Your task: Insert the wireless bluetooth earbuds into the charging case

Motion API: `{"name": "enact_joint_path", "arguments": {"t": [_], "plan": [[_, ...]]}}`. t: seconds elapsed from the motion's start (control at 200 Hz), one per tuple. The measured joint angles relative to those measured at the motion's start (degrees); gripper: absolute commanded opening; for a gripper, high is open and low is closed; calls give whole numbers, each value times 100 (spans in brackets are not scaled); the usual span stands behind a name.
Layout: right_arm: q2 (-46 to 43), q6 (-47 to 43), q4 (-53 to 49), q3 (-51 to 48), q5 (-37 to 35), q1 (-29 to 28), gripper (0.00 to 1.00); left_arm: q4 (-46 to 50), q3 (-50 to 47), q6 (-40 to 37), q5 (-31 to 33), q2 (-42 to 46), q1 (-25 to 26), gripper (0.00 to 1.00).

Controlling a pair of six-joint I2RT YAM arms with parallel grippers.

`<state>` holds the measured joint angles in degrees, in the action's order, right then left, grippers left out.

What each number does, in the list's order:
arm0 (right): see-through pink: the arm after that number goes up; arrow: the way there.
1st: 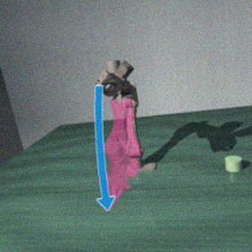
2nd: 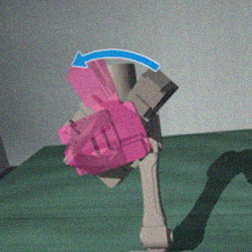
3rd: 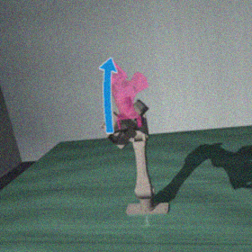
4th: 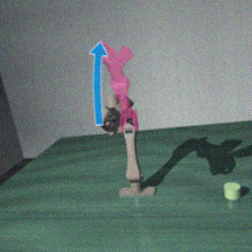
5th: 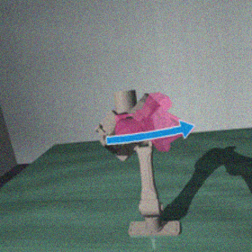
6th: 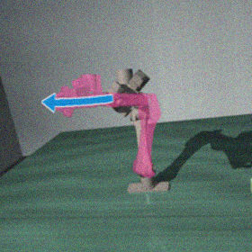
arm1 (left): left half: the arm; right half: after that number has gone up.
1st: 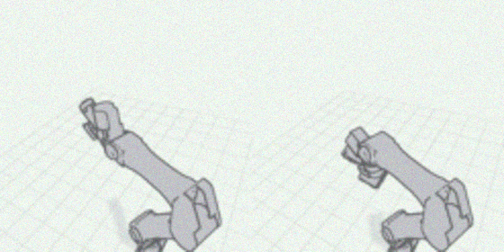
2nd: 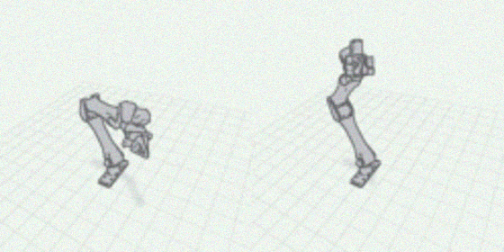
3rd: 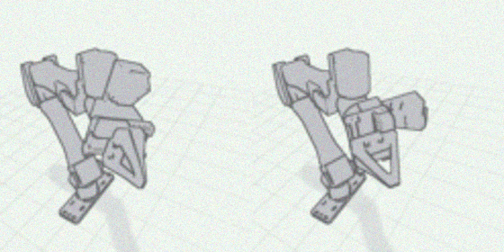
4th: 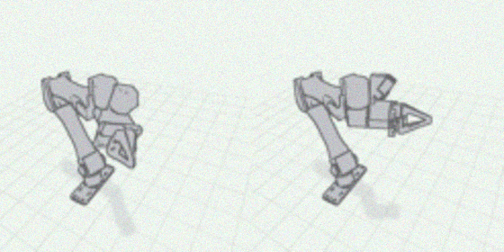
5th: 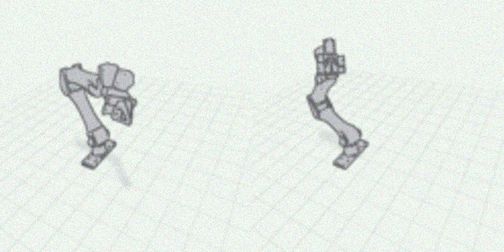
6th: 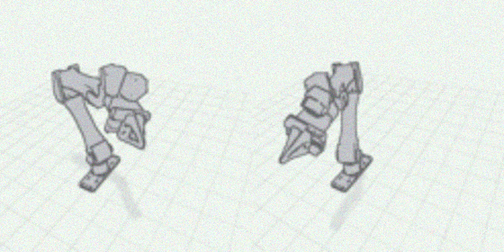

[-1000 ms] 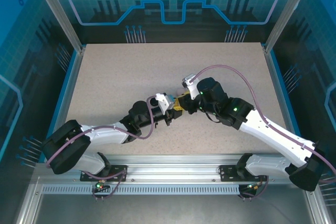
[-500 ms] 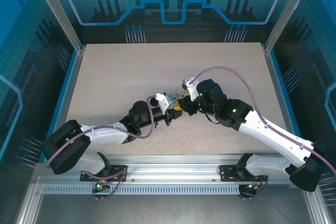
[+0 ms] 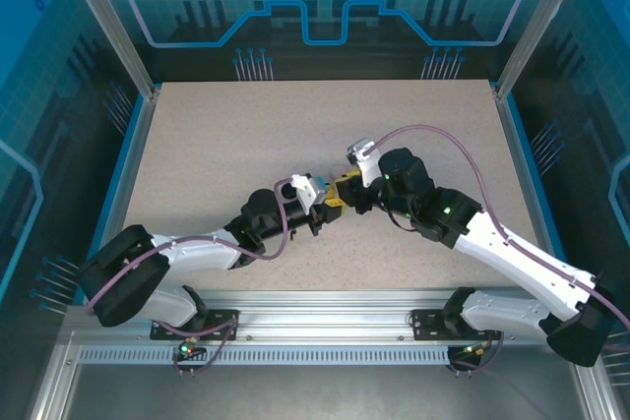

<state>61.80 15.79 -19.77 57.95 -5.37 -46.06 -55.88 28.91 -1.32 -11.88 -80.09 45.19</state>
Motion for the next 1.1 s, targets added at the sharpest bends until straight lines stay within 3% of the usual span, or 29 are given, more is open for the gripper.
{"name": "enact_joint_path", "arguments": {"t": [1.101], "plan": [[-72,-92,531,-299,-22,0,23,160,129,442,-46,118,0,3]]}}
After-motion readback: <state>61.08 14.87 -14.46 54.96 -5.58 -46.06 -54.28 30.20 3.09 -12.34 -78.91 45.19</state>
